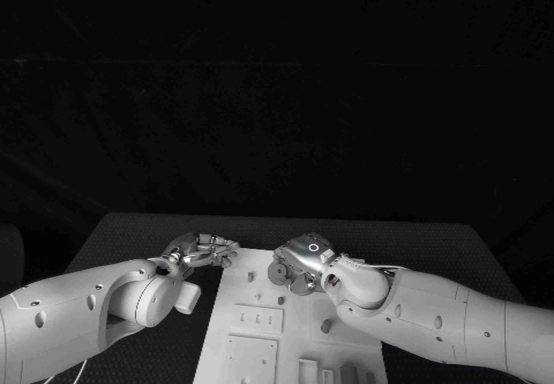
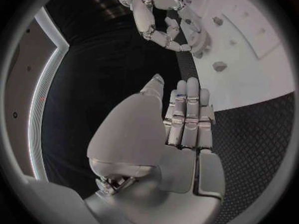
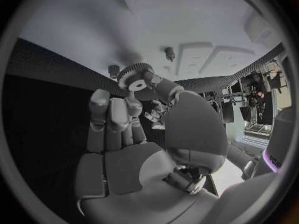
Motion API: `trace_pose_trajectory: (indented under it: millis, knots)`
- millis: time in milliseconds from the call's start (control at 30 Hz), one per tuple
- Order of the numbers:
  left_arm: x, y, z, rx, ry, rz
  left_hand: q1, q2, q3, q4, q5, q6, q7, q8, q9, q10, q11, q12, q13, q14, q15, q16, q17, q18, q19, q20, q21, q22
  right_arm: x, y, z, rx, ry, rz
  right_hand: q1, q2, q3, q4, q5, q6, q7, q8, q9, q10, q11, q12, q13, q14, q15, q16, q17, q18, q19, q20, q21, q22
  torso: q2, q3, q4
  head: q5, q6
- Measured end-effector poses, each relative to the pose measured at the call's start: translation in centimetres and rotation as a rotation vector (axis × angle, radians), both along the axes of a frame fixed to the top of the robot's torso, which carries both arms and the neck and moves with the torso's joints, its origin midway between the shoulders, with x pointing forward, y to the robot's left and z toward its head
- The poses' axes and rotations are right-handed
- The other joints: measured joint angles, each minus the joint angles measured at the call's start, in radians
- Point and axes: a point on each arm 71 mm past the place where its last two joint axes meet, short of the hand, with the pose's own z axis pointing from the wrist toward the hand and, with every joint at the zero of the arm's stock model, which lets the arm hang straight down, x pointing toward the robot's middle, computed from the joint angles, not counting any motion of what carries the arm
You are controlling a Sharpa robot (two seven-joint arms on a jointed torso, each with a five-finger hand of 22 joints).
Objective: Assemble the parts on the task board
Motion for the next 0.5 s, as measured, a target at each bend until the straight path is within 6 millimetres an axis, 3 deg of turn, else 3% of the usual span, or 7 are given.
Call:
trace_pose_trajectory:
  millis: [500]
  knots:
    - [0.09, -0.23, -0.01, 0.0, 0.0, -0.003, 0.0, 0.0, 0.0, 0.0, 0.0, 0.0, 0.0, 0.0, 0.001, 0.0, 0.0, -0.003, 0.0, 0.0, 0.0, 0.0, -0.001, 0.0, 0.0, 0.0, 0.0, 0.0, 0.5, 0.57, -0.72, -0.029, -0.017, 0.0, 0.0, 0.0, 0.0, 0.0, 0.0, 0.001, -0.001, -0.002, 0.001, 0.002, -0.001, 0.0, -0.002, 0.001, 0.001, 0.0, -0.004, 0.0, 0.0, 0.0, 0.0, 0.0, 0.0, 0.0009, -0.001, 0.007, -0.002]
